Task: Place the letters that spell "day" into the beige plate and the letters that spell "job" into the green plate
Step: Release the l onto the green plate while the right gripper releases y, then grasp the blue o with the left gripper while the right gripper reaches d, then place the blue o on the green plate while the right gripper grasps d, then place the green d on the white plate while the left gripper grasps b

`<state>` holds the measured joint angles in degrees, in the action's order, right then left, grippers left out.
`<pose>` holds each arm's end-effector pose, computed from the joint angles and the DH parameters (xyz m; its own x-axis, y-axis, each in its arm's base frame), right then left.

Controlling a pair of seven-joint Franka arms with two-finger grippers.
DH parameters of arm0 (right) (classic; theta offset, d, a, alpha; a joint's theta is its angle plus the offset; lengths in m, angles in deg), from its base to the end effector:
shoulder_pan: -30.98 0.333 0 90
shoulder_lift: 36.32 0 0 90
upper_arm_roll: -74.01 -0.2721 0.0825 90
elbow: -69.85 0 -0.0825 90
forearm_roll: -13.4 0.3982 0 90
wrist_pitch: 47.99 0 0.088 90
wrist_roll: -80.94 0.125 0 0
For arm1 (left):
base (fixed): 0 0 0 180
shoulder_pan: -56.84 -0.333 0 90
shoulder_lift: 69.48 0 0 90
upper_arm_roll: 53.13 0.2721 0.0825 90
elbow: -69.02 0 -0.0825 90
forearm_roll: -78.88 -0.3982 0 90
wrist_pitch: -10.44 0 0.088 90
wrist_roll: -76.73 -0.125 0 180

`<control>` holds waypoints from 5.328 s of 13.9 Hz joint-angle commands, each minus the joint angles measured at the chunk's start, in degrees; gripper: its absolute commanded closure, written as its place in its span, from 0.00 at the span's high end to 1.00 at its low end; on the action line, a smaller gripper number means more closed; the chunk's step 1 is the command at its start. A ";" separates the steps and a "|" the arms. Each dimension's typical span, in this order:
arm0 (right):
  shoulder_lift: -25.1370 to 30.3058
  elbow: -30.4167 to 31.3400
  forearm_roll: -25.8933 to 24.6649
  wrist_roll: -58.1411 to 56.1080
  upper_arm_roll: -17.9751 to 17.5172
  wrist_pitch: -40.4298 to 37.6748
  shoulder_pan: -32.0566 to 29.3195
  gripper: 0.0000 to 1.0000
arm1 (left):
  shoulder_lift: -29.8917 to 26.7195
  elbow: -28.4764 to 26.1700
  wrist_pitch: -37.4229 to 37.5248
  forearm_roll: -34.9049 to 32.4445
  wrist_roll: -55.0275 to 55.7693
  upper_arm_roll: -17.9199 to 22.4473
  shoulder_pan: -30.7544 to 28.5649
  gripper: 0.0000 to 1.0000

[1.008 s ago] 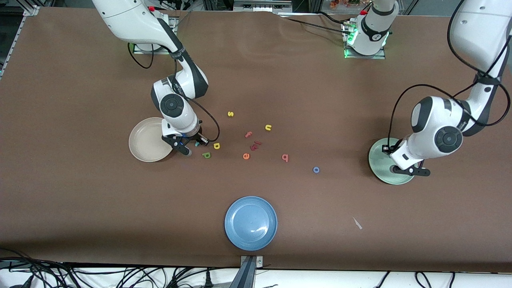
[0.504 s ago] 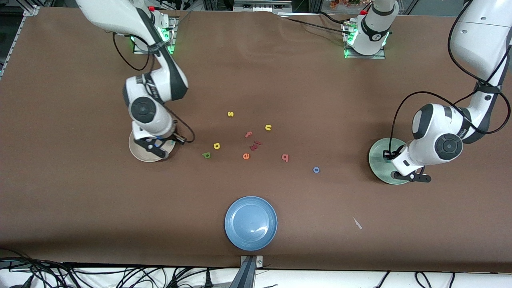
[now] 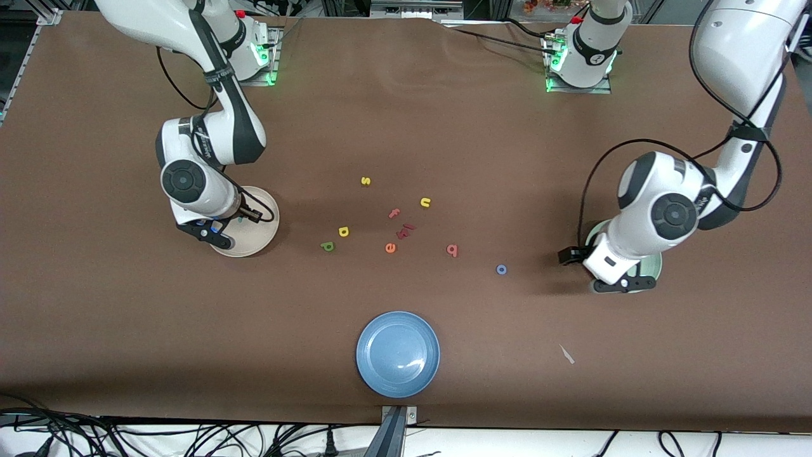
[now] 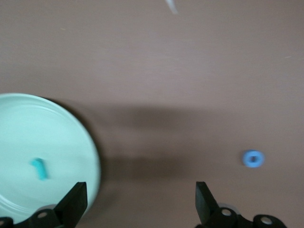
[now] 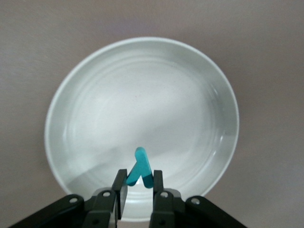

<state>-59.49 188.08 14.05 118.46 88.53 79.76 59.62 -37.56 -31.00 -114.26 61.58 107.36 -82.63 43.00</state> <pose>0.5389 0.1292 0.1560 0.9060 -0.4055 -0.1211 -0.3762 -0.9028 0.2083 0.6297 -0.1460 0.2208 0.9889 0.1412 -0.0458 0.1413 -0.9900 0.0006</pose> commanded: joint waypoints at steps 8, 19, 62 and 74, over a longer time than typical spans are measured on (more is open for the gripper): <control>1.02 -3.60 3.12 -0.35 -5.90 1.71 0.89 1.00 | 13.24 11.60 0.25 -0.72 16.21 1.03 10.33 0.90; -11.88 -21.90 6.73 22.46 -7.14 -0.31 3.97 0.99 | 17.82 13.97 -0.63 -0.72 19.56 5.60 16.40 0.85; -19.81 -24.37 4.45 39.38 -5.56 2.68 10.12 0.78 | 6.57 10.37 16.77 -0.19 2.38 -4.66 -1.80 1.00; -17.01 -24.19 4.27 36.23 -3.98 0.67 10.12 0.21 | 12.62 16.26 4.92 -0.72 27.10 -4.08 15.06 1.00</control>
<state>-78.72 163.22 19.15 156.29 83.34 82.04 69.60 -28.39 -16.64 -106.93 61.56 131.20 -88.78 55.22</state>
